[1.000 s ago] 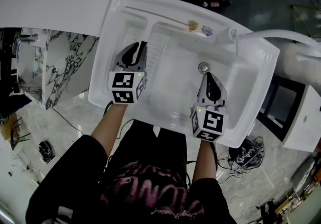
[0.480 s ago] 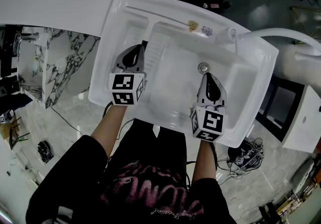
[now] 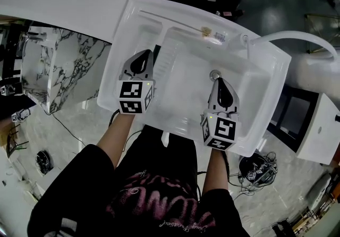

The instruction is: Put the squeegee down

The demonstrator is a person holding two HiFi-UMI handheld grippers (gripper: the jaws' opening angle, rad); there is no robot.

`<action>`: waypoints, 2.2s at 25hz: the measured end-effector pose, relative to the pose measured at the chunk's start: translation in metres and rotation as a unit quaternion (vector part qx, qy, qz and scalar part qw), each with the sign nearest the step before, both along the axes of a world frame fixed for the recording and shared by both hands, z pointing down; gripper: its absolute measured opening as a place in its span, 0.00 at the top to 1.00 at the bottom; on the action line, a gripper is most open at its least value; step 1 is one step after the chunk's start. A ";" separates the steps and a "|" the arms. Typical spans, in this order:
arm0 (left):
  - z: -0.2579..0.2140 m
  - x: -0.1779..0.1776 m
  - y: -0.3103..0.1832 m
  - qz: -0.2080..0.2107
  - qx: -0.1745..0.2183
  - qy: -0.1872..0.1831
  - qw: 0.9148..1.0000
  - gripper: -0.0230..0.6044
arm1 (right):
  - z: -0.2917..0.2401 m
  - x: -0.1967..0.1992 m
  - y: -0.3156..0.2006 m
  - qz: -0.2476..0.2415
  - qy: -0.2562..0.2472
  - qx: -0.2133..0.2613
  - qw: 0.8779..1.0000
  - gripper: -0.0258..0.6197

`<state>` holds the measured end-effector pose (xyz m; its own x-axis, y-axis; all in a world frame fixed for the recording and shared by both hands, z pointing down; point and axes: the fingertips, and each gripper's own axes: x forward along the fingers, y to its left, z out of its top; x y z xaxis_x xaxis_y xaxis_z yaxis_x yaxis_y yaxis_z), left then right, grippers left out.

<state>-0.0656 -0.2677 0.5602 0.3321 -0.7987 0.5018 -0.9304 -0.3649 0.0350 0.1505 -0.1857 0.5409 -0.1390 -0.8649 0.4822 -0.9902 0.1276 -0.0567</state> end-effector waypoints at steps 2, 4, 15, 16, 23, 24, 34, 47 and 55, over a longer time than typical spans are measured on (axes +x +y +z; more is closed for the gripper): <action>-0.007 -0.002 0.003 -0.001 0.005 0.002 1.000 0.95 | -0.007 -0.003 0.001 -0.002 0.000 0.005 1.000 0.93; -0.012 -0.004 0.008 -0.002 0.007 0.006 1.000 0.95 | -0.012 -0.006 0.003 -0.003 0.001 0.011 1.000 0.93; -0.055 -0.013 0.030 -0.007 0.041 0.019 0.999 0.95 | -0.055 -0.017 0.013 -0.009 0.007 0.051 0.999 0.93; -0.059 -0.014 0.032 -0.007 0.044 0.020 0.999 0.95 | -0.059 -0.017 0.015 -0.008 0.008 0.054 0.998 0.93; -0.088 -0.017 0.045 -0.007 0.068 0.026 0.997 0.95 | -0.089 -0.021 0.026 -0.005 0.009 0.083 0.997 0.93; -0.092 -0.017 0.047 -0.007 0.071 0.028 0.997 0.95 | -0.093 -0.021 0.027 -0.005 0.009 0.087 0.996 0.93; -0.129 -0.026 0.061 -0.018 0.104 0.037 0.994 0.95 | -0.132 -0.023 0.032 -0.009 0.006 0.126 0.992 0.93; -0.168 -0.034 0.066 -0.033 0.144 0.052 0.988 0.95 | -0.172 -0.018 0.030 -0.010 0.013 0.167 0.986 0.93; -0.198 -0.022 0.061 -0.018 0.176 0.070 0.982 0.95 | -0.195 -0.009 0.028 0.000 0.021 0.194 0.981 0.93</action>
